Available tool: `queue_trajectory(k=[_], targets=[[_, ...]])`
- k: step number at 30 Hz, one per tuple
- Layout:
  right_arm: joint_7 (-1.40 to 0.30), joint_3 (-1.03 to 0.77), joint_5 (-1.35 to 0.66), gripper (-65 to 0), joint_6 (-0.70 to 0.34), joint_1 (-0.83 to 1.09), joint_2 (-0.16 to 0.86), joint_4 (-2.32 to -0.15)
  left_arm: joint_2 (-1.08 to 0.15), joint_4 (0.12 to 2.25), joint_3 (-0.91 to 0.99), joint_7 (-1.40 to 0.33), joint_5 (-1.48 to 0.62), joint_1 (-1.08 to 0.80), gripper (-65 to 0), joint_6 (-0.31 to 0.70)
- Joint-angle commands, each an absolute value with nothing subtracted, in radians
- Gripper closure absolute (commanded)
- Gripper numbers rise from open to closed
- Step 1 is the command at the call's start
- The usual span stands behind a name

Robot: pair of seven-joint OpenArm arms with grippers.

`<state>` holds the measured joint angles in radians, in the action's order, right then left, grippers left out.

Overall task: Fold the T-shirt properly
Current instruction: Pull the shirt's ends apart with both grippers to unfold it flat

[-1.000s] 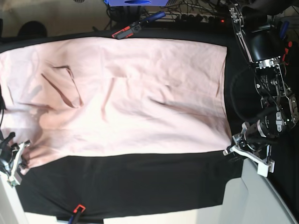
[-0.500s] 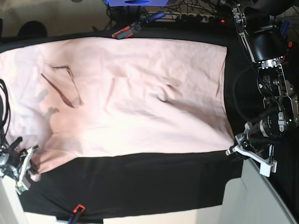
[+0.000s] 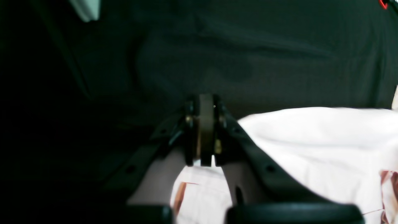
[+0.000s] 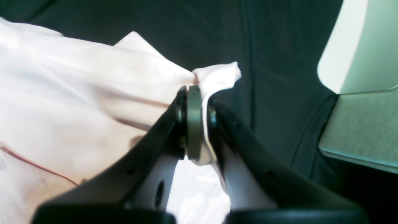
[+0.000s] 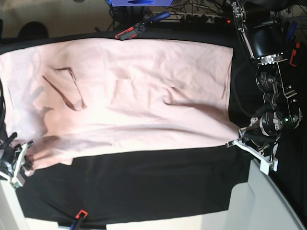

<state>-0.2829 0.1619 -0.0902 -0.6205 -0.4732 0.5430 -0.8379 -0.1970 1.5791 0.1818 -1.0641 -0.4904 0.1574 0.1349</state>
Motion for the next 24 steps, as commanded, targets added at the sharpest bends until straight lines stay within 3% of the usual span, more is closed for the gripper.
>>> queue_trajectory(k=[1,11,24], targets=[[-0.257,0.140,-0.102,0.0,-0.615,-0.496,0.567,-0.875,-0.205,1.592,0.186,-1.017,-0.487,0.183,0.0,0.137],[-0.262,0.081,-0.101,0.0,-0.611,-0.484,0.565,-0.911,-0.197,1.480,0.070,-0.924,-0.487,0.225,0.0,0.137],[-0.254,0.081,-0.101,0.0,-0.608,-0.516,0.567,-0.878,-0.183,1.326,0.053,-0.796,-0.487,0.306,0.0,0.137]])
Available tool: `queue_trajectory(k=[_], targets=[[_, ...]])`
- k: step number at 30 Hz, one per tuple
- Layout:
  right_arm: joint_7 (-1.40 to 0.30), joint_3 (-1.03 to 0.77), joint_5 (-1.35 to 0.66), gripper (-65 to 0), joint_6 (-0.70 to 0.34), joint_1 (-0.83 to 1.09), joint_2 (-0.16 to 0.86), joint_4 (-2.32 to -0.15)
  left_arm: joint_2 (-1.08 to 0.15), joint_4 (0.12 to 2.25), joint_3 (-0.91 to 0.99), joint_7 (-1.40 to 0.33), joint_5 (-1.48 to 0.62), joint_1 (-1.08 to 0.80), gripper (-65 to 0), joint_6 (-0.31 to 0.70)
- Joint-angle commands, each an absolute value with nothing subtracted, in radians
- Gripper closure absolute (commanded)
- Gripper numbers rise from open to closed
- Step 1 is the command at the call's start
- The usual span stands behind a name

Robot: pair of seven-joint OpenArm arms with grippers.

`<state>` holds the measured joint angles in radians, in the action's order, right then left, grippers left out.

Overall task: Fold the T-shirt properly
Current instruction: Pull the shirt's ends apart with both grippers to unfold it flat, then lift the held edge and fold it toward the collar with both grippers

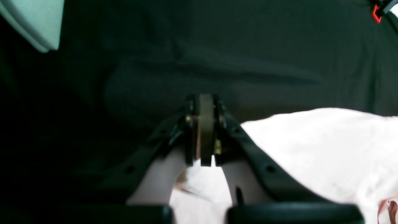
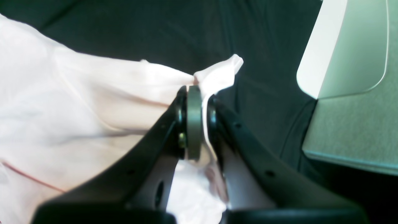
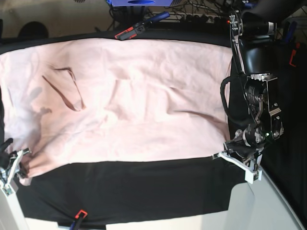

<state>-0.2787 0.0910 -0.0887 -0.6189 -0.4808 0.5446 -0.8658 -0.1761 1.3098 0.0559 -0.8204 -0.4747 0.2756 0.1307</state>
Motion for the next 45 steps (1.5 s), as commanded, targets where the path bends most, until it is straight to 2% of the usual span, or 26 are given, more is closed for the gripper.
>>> queue_trajectory(k=[1,11,15,25,45], targets=[[-0.254,0.081,-0.101,0.0,-0.608,-0.527,0.565,-0.868,-0.183,1.311,0.035,-0.794,-0.487,0.321,0.0,0.137],[-0.254,0.081,-0.099,0.0,-0.608,-0.556,0.567,-0.854,-0.183,1.277,-0.005,-0.792,-0.481,0.407,0.0,0.137],[-0.254,0.081,-0.099,0.0,-0.608,-0.558,0.568,-0.852,-0.174,1.273,-0.005,-0.792,-0.384,0.395,0.0,0.137],[-0.257,0.081,-0.099,0.0,-0.608,-0.501,0.605,-0.852,-0.162,1.394,0.007,-0.794,-0.338,0.302,0.0,0.137],[-0.260,0.077,-0.099,0.0,-0.607,-0.335,0.611,-0.862,-0.160,1.687,0.008,-0.799,-0.340,0.041,0.0,0.137]])
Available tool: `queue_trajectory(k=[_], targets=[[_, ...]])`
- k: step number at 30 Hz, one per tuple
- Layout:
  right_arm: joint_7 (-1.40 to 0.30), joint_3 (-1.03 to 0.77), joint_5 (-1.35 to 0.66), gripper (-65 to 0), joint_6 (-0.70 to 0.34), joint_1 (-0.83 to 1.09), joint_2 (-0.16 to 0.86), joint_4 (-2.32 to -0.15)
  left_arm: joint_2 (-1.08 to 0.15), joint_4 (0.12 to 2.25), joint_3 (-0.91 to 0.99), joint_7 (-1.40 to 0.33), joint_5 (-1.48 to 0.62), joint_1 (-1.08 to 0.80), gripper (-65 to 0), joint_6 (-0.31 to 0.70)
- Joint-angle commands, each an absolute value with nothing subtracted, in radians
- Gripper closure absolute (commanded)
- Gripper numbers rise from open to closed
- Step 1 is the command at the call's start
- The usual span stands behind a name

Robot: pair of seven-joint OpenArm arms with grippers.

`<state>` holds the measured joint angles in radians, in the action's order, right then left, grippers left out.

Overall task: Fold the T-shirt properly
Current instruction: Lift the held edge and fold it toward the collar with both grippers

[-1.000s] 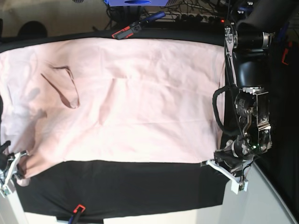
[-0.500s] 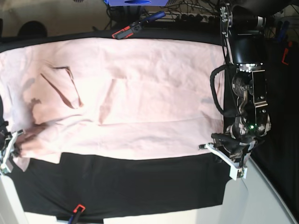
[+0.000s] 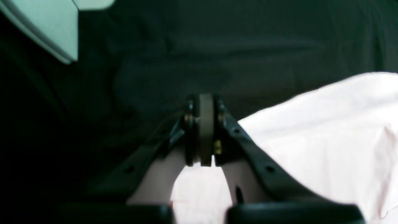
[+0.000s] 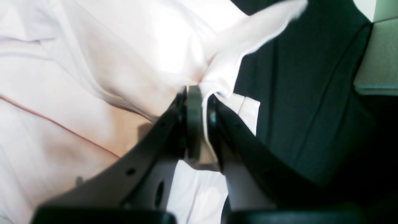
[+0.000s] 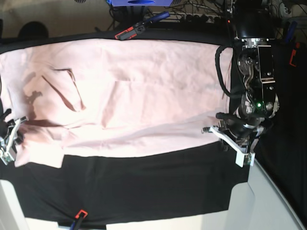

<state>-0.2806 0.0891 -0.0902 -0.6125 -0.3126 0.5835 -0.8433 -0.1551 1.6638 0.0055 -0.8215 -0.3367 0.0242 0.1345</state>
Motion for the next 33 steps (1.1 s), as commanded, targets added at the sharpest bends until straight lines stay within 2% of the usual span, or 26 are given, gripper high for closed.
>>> queue_trajectory(k=[1,5,10,18,25,33], targets=[[-0.260,0.064,-0.099,0.0,-0.607,-0.325,0.611,-0.862,-0.162,1.698,0.008,-0.799,-0.340,0.022,0.0,0.137],[-0.265,-0.042,-0.099,0.0,-0.608,-0.255,0.611,-0.932,-0.166,1.744,0.008,-0.799,-0.340,-0.038,0.0,0.137],[-0.315,-0.056,-0.099,0.0,-0.608,-0.188,0.611,-1.009,-0.168,1.751,0.004,-0.799,-0.340,-0.091,0.0,0.137],[-0.317,-0.130,-0.099,0.0,-0.611,-0.114,0.605,-1.010,-0.168,1.751,-0.005,-0.799,-0.337,-0.163,0.0,0.137],[-0.317,-0.136,-0.102,0.0,-0.611,-0.027,0.601,-1.053,-0.168,1.742,-0.007,-0.799,-0.332,-0.206,0.0,0.137],[-0.349,-0.136,-0.101,0.0,-0.610,0.002,0.550,-1.061,-0.171,1.676,-0.007,-0.797,-0.331,-0.216,0.0,0.137]])
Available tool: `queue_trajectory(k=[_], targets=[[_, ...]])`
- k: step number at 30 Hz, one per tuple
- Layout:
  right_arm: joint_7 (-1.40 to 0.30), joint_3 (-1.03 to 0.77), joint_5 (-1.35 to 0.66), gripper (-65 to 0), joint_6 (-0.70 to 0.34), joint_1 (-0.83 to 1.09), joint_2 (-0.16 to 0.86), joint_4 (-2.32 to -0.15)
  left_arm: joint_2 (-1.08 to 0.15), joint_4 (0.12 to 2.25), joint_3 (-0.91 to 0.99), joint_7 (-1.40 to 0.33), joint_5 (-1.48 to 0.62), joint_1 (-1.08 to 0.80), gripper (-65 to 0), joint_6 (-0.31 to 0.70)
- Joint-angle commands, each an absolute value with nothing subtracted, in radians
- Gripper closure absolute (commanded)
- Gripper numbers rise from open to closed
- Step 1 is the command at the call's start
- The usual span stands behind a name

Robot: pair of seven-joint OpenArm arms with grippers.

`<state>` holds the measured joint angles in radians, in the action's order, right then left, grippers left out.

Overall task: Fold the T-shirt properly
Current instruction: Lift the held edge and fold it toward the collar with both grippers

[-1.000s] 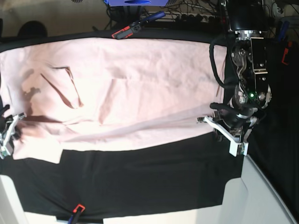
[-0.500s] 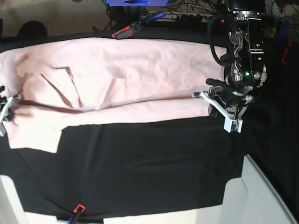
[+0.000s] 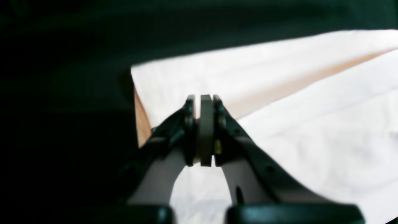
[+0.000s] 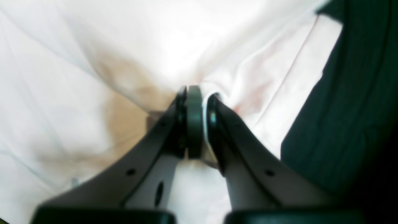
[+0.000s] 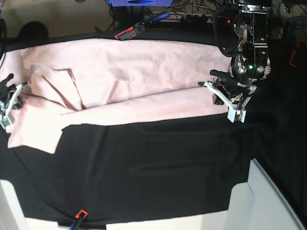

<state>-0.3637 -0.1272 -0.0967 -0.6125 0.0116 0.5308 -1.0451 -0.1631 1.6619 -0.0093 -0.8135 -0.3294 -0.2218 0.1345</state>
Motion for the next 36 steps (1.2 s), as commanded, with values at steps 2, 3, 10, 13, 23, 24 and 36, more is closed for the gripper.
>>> queue_trajectory(k=[2,3,10,13,23,24,36], targets=[[-0.349,-0.136,-0.101,0.0,-0.610,0.008,0.538,-1.063,-0.182,1.653,-0.005,-0.794,-0.331,-0.213,0.0,0.137],[-0.349,-0.136,-0.101,0.0,-0.610,0.008,0.535,-1.063,-0.186,1.646,-0.005,-0.792,-0.331,-0.209,0.0,0.137],[-0.352,-0.136,-0.101,0.0,-0.610,0.010,0.529,-1.063,-0.209,1.644,-0.001,-0.792,-0.331,-0.160,0.0,0.137],[-0.352,-0.136,-0.101,0.0,-0.610,0.010,0.530,-1.061,-0.213,1.647,-0.004,-0.792,-0.331,-0.151,0.0,0.137],[-0.352,-0.136,-0.099,0.0,-0.608,0.010,0.539,-1.056,-0.229,1.643,-0.007,-0.794,-0.331,-0.154,0.0,0.137],[-0.352,-0.136,-0.099,0.0,-0.608,0.010,0.539,-1.056,-0.231,1.643,-0.007,-0.796,-0.331,-0.154,0.0,0.137],[-0.352,-0.252,0.062,0.0,-0.615,0.008,0.496,-1.061,-0.243,1.647,-0.007,-0.799,-0.331,-0.166,0.0,0.137]])
